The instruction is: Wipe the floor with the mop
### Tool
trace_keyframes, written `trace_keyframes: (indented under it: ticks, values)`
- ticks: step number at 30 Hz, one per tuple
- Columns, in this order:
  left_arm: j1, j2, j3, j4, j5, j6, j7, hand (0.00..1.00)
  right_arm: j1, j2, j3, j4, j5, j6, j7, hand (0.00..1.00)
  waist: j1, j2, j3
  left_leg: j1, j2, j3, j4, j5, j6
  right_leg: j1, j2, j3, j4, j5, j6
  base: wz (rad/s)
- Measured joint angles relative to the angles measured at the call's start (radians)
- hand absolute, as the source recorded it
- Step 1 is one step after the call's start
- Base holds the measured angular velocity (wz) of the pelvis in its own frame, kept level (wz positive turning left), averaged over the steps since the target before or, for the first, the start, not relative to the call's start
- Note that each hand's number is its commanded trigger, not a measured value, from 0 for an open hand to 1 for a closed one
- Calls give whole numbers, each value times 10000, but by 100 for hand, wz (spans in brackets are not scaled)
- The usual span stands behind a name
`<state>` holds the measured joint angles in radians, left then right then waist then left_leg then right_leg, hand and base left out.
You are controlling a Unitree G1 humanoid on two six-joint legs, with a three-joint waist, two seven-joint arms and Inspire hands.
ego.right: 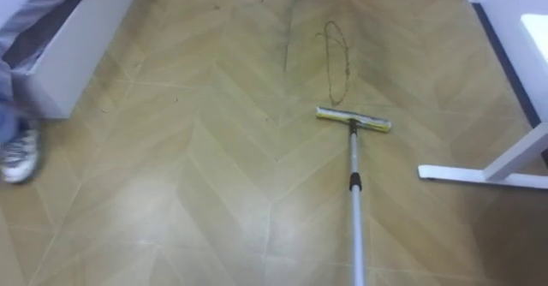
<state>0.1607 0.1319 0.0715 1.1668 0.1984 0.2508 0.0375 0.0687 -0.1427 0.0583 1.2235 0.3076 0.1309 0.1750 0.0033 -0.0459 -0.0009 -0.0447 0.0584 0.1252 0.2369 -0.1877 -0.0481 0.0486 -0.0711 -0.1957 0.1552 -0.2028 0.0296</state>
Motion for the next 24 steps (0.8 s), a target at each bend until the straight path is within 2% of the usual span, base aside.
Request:
trace_keyframes:
  ticks: [4, 7, 8, 9, 10, 11, 12, 13, 14, 15, 16, 17, 18, 19, 20, 21, 22, 23, 24]
  values:
    - [-213, 0, -67, 137, -123, -118, 41, 0, -33, -24, -42, 30, 84, -23, -123, 100, -26, 128, 7, -602, 3, -220, 488, -47, 61, -323, -30, -293, 210, -8, -8, 23]
    - [-509, -20, 38, 377, -109, -189, -21, 0, -219, -108, -178, 73, 80, -24, -186, 100, 67, 285, 68, -1424, 70, -383, 1341, -268, 83, -1094, -97, -367, 1105, -352, -65, 12]
    - [-521, -43, 57, 449, -109, -207, -43, 0, -305, -189, -216, 74, 94, -25, -153, 100, 132, 429, 78, -1797, 180, -421, 1894, -565, 85, -1523, -88, -373, 1773, -652, -89, 0]
    - [-543, -29, 53, 494, -112, -225, -49, 0, -360, -224, -242, 79, 115, -26, -124, 100, 170, 473, 81, -2024, 220, -463, 2212, -706, 78, -1802, -99, -357, 2242, -863, -115, 0]
    - [-631, 58, 65, 717, -147, -288, -58, 0, -531, -239, -321, 173, 150, -31, -101, 100, 266, 470, 82, -2518, 250, -541, 2947, -941, 41, -2431, -173, -312, 3282, -1305, -224, 0]
    - [-763, 177, 29, 957, -404, -317, -85, 0, -801, -259, -359, 392, 192, -30, -109, 100, 353, 463, 78, -3144, 258, -808, 3762, -1044, -21, -3043, -165, -304, 4077, -1630, -442, 19]
    - [-805, 266, 33, 1040, -647, -326, -115, 0, -1173, -312, -432, 808, 189, -28, -161, 100, 376, 482, 72, -3912, 301, -971, 4778, -1041, -22, -3519, -141, -313, 4721, -1987, -551, 27]
    - [-801, 288, 13, 1045, -805, -337, -116, 0, -1333, -373, -527, 1015, 177, -33, -198, 100, 401, 535, 67, -4329, 388, -1001, 5410, -1015, -16, -3735, -111, -334, 5059, -2168, -646, 34]
    - [-772, 354, -185, 1136, -1227, -381, -115, 0, -1648, -557, -682, 1189, 46, -22, -247, 100, 560, 673, 97, -5284, 577, -1022, 6854, -595, 33, -4144, -143, -327, 5745, -2509, -843, 18]
    - [-637, 476, -370, 1191, -1818, -428, -93, 0, -1984, -710, -832, 1506, -118, 25, -314, 100, 700, 598, 117, -6233, 617, -1042, 8255, 485, 82, -4510, -179, -115, 6452, -2794, -977, 10]
    - [-560, 539, -481, 1199, -2067, -440, -86, 0, -2134, -802, -831, 1700, -225, 64, -309, 100, 779, 531, 158, -6746, 604, -1064, 8973, 1319, 145, -4585, -208, 2, 6753, -2903, -1059, 0]
    - [-404, 619, -784, 1252, -2506, -520, -89, 0, -2324, -1056, -873, 1886, -346, 246, -303, 100, 929, 392, 182, -7924, 520, -1144, 10404, 3299, 67, -4788, -395, 60, 7289, -3092, -1306, -15]
    - [-194, 619, -1093, 1306, -2759, -674, -103, 0, -2470, -1336, -1013, 1891, -581, 385, -305, 100, 1126, 380, 195, -9075, 511, -970, 12595, 3416, 134, -4946, -495, 219, 7762, -3264, -1466, -26]
    - [-73, 613, -1173, 1344, -2809, -703, -116, 0, -2581, -1438, -1102, 1891, -660, 416, -296, 100, 1212, 339, 221, -9572, 501, -828, 13511, 3135, 222, -4988, -524, 350, 7916, -3327, -1479, -51]
    - [140, 612, -1202, 1388, -2839, -760, -160, 0, -2869, -1561, -1119, 1895, -818, 478, -245, 100, 1344, 157, 273, -10371, 500, -369, 14611, 2411, 328, -5078, -595, 681, 8069, -3364, -1459, -48]
    - [261, 626, -1204, 1381, -2828, -853, -285, 0, -3129, -1622, -977, 1900, -822, 537, -202, 100, 1411, -7, 359, -10786, 494, 72, 14743, 1830, 375, -5148, -635, 916, 8077, -3379, -1428, -45]
    - [332, 641, -1200, 1378, -2826, -932, -346, 0, -3254, -1625, -853, 1900, -795, 590, -203, 100, 1423, -81, 363, -10869, 500, 263, 14479, 1617, 383, -5195, -644, 1035, 8087, -3400, -1385, -31]
    - [483, 650, -1201, 1370, -2820, -1044, -510, 0, -3455, -1652, -552, 1903, -790, 640, -198, 100, 1391, -94, 368, -10815, 475, 471, 13497, 1340, 316, -5244, -604, 1114, 8103, -3497, -1195, -22]
    - [474, 662, -1157, 1359, -2779, -1075, -643, 0, -3552, -1681, -284, 1902, -751, 667, -199, 100, 1365, -13, 362, -10418, 320, 519, 11947, 1181, 254, -5271, -467, 1112, 8127, -3564, -1109, -15]
